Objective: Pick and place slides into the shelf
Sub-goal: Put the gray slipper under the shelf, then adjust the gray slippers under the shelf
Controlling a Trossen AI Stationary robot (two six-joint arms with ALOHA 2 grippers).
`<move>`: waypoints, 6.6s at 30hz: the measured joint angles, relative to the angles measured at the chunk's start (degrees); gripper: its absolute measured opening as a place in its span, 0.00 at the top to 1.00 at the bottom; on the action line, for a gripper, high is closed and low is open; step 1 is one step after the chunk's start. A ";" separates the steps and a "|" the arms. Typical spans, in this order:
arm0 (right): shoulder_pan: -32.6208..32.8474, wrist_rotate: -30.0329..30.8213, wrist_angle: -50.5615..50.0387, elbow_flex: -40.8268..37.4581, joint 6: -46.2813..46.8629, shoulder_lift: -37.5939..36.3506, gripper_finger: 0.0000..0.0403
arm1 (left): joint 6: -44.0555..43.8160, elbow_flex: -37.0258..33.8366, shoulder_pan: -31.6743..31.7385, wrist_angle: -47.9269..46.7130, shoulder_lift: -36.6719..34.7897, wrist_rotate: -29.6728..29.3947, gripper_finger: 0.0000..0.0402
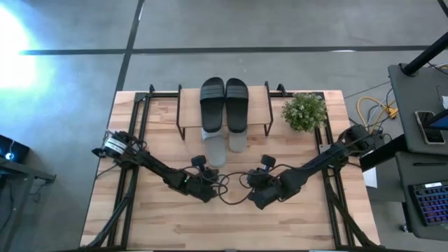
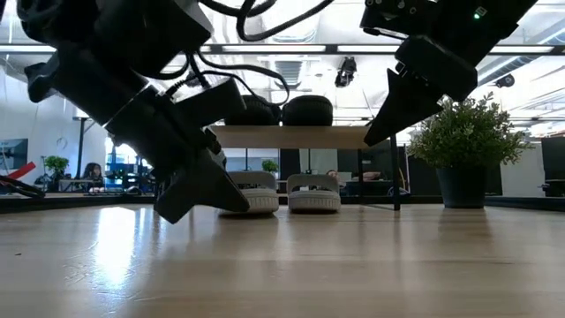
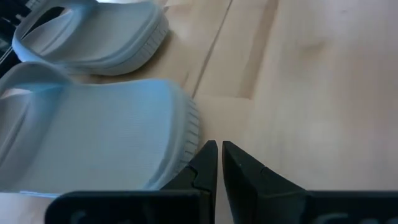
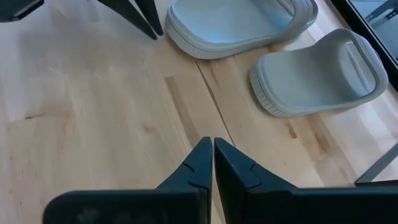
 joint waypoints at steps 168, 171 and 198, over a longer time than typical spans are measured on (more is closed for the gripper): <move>-12.44 -8.56 -14.07 -8.55 20.26 -16.64 0.98 | -31.43 8.30 18.27 -18.35 -4.71 0.06 1.00; -10.92 -6.30 -18.69 -8.58 23.92 -18.01 0.98 | -31.01 8.27 19.56 -17.88 -4.33 2.70 1.00; -7.26 -1.03 -28.03 -16.05 37.53 -26.54 0.98 | -19.60 8.92 16.13 -15.16 -2.72 -11.23 1.00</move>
